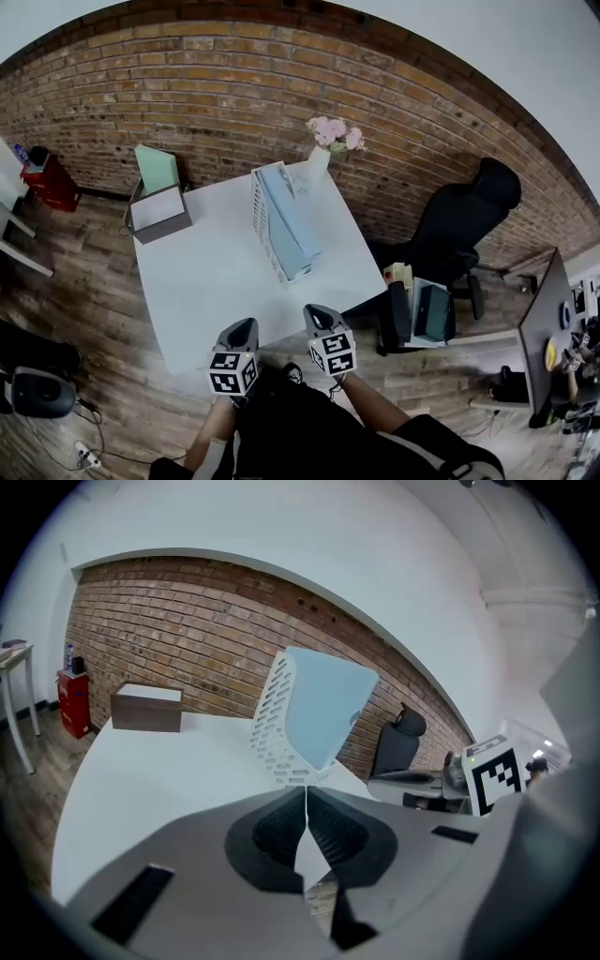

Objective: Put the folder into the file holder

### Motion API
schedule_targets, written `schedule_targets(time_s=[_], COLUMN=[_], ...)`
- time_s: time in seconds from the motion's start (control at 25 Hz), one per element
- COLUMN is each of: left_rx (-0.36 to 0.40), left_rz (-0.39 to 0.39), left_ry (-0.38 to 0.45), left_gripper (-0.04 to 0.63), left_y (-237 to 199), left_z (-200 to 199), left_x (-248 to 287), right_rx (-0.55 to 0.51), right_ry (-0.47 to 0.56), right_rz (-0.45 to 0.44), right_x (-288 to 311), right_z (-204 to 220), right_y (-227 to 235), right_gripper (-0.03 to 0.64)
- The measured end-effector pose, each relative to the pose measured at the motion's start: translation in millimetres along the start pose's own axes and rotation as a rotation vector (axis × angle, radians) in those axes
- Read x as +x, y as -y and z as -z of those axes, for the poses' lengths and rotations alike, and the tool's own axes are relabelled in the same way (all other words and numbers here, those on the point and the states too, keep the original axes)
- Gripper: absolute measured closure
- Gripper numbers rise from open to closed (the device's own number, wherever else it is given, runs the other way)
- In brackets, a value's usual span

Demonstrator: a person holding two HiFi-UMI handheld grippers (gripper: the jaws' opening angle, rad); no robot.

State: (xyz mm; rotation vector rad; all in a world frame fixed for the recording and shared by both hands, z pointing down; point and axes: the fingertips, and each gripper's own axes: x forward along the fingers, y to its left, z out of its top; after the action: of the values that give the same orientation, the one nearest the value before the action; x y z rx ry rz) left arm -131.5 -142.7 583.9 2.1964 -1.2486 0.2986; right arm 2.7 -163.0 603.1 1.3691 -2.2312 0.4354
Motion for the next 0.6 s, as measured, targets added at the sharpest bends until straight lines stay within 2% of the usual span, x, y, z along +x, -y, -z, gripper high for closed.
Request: schedule_targets(time_s=[0.12, 0.6], left_rx=[0.01, 0.154], left_rz=[-0.014, -0.086], left_ry=[0.041, 0.403], left_gripper=[0.572, 0.572], left_y=[27.8, 115.6], left_z=[-10.4, -128.6], left_x=[4.1, -38.9], right_rx=[-0.001, -0.085], right_ry=[0.072, 0.435], right_rz=[-0.02, -0.06], right_x=[-23.2, -125.8], right_z=[-23.9, -144.7], right_y=[7.1, 37.3], right_gripper=[0.607, 0.607])
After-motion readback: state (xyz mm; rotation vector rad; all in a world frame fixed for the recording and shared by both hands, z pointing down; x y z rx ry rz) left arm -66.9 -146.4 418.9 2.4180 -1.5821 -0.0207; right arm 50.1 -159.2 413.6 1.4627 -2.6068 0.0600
